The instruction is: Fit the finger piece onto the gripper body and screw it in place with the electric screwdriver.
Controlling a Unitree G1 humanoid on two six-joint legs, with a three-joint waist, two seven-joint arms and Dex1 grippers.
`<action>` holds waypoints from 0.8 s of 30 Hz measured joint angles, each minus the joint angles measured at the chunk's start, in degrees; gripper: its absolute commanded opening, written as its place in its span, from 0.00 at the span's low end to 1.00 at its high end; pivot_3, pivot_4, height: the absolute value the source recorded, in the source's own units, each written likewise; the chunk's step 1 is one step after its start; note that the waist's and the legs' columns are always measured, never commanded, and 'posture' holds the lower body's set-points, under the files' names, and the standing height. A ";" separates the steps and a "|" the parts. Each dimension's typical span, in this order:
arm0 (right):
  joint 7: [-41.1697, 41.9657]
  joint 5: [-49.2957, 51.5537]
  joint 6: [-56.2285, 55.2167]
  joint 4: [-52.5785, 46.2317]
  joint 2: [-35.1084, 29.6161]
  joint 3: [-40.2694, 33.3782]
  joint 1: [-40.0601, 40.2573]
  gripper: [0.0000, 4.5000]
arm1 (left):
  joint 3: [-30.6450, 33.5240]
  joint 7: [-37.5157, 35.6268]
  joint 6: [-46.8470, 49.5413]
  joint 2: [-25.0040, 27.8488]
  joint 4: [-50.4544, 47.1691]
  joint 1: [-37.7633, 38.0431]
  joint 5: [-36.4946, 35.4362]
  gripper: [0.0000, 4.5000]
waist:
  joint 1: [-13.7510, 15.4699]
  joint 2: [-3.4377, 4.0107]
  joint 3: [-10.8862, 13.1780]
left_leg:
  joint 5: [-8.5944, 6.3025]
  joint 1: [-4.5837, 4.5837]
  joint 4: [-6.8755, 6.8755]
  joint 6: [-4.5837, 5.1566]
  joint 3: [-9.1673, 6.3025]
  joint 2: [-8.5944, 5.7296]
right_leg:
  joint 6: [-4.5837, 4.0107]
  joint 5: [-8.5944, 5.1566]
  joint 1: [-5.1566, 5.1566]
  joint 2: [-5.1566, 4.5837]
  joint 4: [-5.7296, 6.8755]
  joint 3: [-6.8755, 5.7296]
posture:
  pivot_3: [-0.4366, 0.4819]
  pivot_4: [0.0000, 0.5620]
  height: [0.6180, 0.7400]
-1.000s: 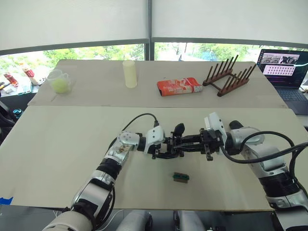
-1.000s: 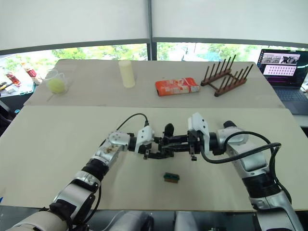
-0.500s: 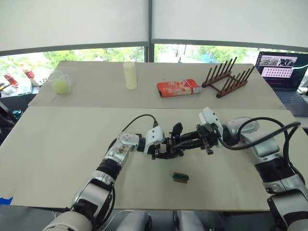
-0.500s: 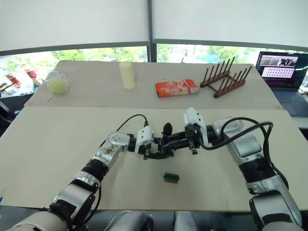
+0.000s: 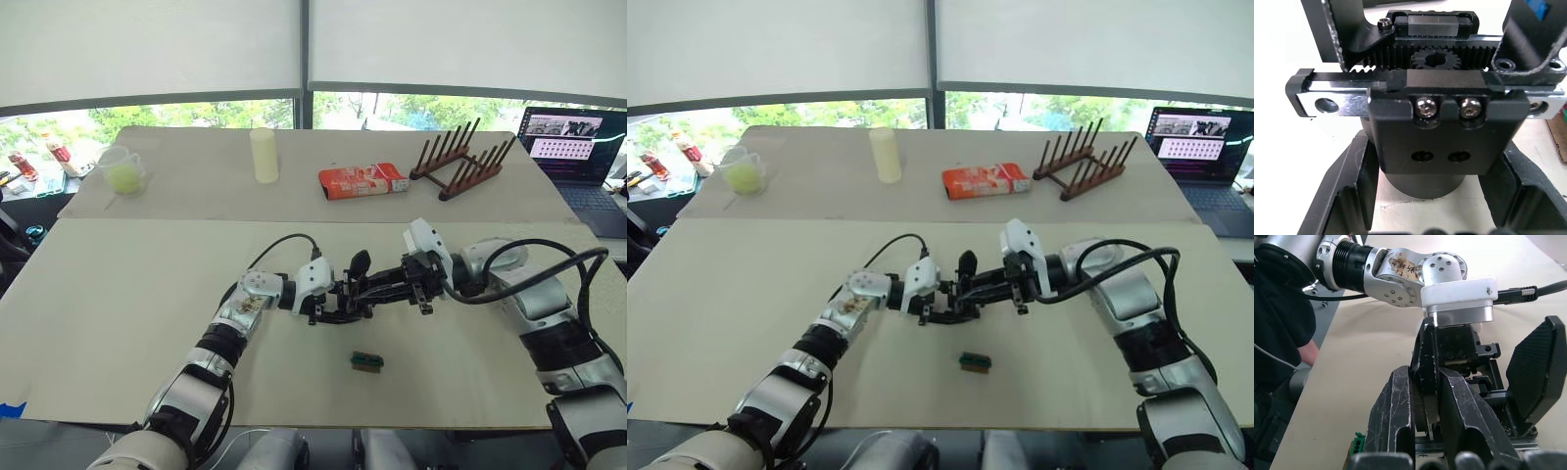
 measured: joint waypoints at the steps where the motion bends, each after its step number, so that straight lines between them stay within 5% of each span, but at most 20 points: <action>1: 0.15 -0.25 -0.01 0.00 0.00 0.03 -0.13 0.07 | 0.00 0.00 0.02 0.00 -0.01 0.02 -0.01 0.51 | 0.01 0.00 0.00 | 0.00 0.00 0.00 0.00 0.00 0.00 | 0.00 0.00 0.00 0.00 0.00 0.01 | 0.48 0.27 1.00; 13: -7.19 -0.30 0.46 -9.10 -0.56 -3.07 7.14 0.07 | 0.00 0.39 -0.22 0.30 -1.04 0.91 0.14 0.51 | -0.01 -0.01 -0.21 | -0.04 0.15 -0.11 -0.03 -0.01 0.03 | 0.04 -0.03 0.06 0.05 -0.01 0.20 | 0.48 0.27 1.00; 24: -5.08 -0.30 0.50 -5.95 -0.48 -2.35 4.91 0.07 | 0.01 0.58 0.08 0.11 -1.17 1.02 0.20 0.51 | -0.01 -0.01 -0.21 | -0.05 0.16 -0.12 0.01 0.00 0.03 | 0.05 -0.04 0.09 0.06 -0.08 0.19 | 0.48 0.27 1.00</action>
